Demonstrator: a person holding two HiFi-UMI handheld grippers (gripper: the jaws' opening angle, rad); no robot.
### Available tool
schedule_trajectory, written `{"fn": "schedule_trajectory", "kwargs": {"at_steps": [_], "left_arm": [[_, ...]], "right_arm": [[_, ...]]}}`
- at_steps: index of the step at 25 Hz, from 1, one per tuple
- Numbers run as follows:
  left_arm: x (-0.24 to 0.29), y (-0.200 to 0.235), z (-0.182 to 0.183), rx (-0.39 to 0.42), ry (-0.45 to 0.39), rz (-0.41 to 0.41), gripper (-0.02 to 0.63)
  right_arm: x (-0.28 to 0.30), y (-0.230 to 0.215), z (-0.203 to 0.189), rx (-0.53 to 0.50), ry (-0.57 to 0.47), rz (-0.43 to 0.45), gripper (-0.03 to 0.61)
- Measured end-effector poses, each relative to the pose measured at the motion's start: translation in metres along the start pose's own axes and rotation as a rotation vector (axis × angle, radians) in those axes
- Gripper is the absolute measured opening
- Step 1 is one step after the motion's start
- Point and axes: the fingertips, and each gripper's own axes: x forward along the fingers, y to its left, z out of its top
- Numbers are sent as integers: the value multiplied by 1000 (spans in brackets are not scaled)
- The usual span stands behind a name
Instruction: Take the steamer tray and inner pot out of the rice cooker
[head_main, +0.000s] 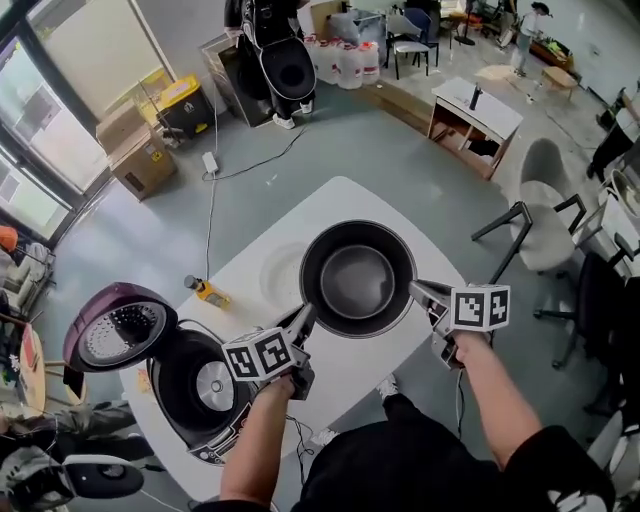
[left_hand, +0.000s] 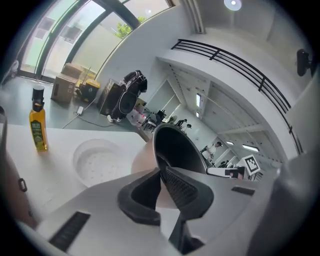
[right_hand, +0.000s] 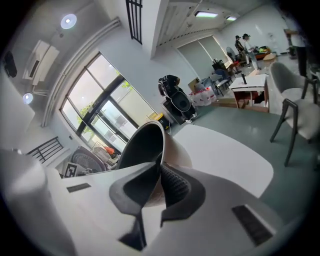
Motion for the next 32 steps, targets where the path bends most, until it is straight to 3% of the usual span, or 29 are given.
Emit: {"fn": "schedule_trajectory", "kwargs": {"at_steps": [11, 22, 26, 32], "left_arm": [[65, 18, -50, -4, 141, 31, 37], [87, 26, -70, -43, 190, 32, 43], [86, 28, -65, -9, 168, 39, 63], [60, 23, -32, 88, 38, 100, 239]], "right_arm": [[3, -76, -41, 126, 53, -96, 28], [13, -104, -60, 208, 69, -112, 31], [13, -104, -57, 119, 64, -155, 50], [1, -90, -27, -107, -11, -250, 113]]}}
